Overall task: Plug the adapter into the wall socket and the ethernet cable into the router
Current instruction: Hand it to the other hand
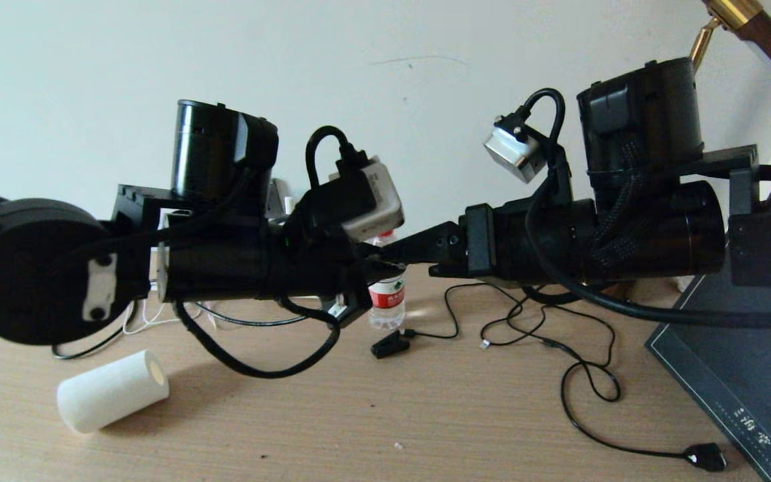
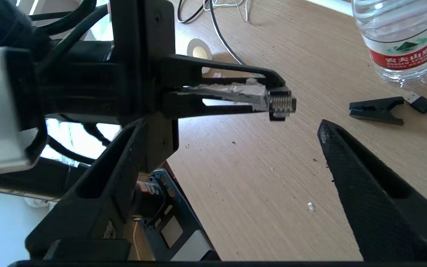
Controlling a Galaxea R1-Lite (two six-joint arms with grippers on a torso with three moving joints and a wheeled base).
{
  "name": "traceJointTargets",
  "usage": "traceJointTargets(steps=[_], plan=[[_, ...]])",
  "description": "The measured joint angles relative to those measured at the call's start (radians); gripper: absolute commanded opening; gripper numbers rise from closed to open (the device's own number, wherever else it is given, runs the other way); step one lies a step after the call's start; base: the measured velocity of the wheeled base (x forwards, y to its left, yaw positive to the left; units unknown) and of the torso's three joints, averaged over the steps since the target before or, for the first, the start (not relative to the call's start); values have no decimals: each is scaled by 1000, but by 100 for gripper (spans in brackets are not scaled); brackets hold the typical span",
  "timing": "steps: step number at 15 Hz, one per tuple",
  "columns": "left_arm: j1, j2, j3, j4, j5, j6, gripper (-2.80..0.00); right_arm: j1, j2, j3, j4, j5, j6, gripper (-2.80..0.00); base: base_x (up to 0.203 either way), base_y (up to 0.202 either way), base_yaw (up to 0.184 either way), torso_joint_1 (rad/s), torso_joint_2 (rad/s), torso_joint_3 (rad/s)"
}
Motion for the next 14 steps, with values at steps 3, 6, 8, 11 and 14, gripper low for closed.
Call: traceJointTargets(steps=[3,6,8,11,14], plan=[[-3,-1,0,0,0,0,-280,-3,0,-1,0,-3,0,0,0,0,0,0,0,0],[-3,-10,18,0,0,0,-280,-12,0,2,0,-2,1,0,0,0,0,0,0,0],[-2,-20,34,0,0,0,-280,-22,0,2,0,-2,2,0,0,0,0,0,0,0],[-1,-30,42,0,0,0,-280,-30,1,1,0,-1,1,0,0,0,0,0,0,0],[-2,-34,42,0,0,0,-280,-31,3,1,-1,0,1,-280,0,0,0,0,0,0]])
